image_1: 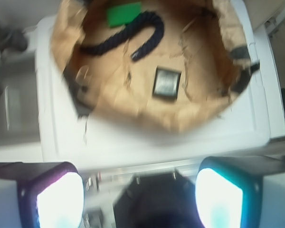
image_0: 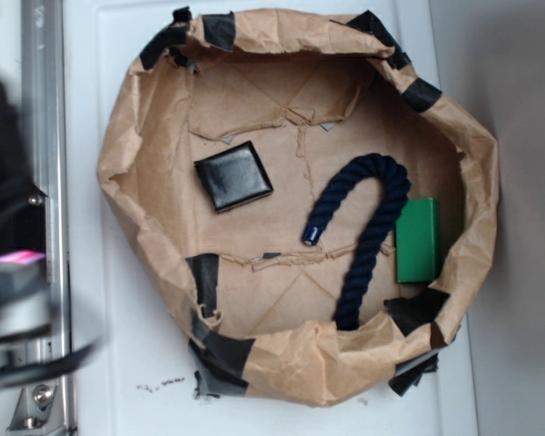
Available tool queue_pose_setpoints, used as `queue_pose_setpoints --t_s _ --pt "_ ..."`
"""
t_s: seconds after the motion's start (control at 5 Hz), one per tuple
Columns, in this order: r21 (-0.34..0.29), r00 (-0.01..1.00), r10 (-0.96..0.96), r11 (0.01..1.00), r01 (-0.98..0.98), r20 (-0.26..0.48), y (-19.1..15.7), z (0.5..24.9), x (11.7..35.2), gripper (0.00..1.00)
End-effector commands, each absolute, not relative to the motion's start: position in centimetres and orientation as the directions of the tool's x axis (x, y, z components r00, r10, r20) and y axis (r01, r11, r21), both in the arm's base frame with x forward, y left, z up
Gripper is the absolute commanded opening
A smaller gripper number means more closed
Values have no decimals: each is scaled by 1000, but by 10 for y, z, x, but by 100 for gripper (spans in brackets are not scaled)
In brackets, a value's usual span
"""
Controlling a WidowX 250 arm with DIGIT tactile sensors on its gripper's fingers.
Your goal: Grab the black box.
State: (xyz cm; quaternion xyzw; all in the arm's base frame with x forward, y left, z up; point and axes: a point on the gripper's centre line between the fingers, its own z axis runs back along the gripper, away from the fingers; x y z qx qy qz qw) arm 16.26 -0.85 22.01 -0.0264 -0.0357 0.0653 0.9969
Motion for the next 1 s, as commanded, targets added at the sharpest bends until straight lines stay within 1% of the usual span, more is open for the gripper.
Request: queue_pose_setpoints --t_s 0.0,0.2,0.4,0.6,0.8 --pt "-81 921 361 932 -352 150 13 180 250 100" --pt "-8 940 338 941 -338 53 12 127 257 100" --pt "54 956 294 954 -293 1 13 96 250 100" --pt "98 983 180 980 -175 -41 14 85 228 100" --pt "98 983 180 980 -175 -41 14 85 228 100"
